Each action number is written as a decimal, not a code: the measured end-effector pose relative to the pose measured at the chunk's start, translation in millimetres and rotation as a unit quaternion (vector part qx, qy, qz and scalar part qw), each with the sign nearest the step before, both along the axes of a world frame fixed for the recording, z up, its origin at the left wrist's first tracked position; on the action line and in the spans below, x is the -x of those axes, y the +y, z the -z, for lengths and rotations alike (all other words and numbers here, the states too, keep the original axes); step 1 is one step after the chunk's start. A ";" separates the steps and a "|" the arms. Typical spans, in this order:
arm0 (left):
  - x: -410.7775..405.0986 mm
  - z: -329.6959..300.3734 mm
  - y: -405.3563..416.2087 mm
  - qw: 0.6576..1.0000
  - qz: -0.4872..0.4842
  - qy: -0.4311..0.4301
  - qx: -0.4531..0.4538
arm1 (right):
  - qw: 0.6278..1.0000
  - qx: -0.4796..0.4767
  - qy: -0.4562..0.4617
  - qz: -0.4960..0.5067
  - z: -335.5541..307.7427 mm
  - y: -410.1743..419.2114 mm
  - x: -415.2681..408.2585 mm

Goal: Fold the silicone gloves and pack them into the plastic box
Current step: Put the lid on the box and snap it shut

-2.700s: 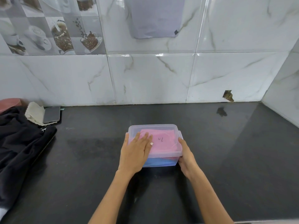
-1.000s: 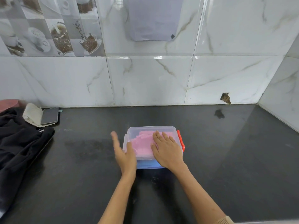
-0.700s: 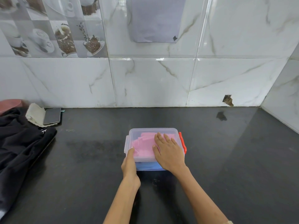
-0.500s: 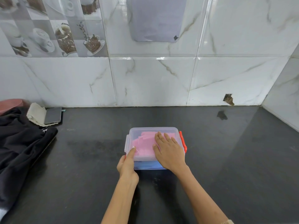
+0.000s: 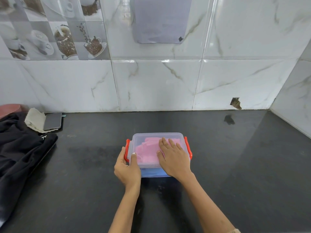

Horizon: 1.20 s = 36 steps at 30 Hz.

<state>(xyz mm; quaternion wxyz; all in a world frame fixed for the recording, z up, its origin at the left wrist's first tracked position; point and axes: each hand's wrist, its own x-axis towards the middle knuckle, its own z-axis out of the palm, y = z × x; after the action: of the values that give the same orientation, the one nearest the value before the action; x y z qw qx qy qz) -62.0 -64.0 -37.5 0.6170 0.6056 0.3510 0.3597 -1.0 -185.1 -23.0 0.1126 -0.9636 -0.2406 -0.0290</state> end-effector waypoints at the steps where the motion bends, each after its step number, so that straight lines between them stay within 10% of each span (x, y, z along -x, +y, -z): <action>1: -1.0 0.5 -0.8 1.000 -0.002 -0.003 -0.004 | 1.000 0.001 -0.002 -0.001 0.8 -0.1 -0.6; 8: 1.0 -4.2 -1.8 0.998 0.016 0.011 -0.054 | 1.000 -0.007 -0.001 -0.006 -2.6 -1.3 -0.3; 10: 0.0 -10.3 7.0 0.997 0.020 0.010 -0.069 | 0.989 -0.143 0.032 -0.017 -10.4 -7.0 -2.3; 16: -19.9 -38.6 57.9 0.995 0.054 -0.065 0.042 | 0.784 -0.588 0.138 0.139 -32.2 -52.7 -40.6; 21: -35.5 -16.9 44.7 0.953 0.253 0.058 0.154 | 0.714 -0.601 0.341 0.111 -1.7 -43.9 -49.3; 36: -37.6 -9.9 47.9 0.939 0.297 0.064 0.160 | 0.649 -0.641 0.398 0.094 6.4 -48.7 -56.2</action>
<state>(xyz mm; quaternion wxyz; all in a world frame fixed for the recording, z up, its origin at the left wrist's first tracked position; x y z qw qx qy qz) -24.4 -16.0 -27.6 0.7610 0.5969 0.2470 0.0597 55.2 -233.9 -29.5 0.7842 -0.5874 -0.0026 0.1997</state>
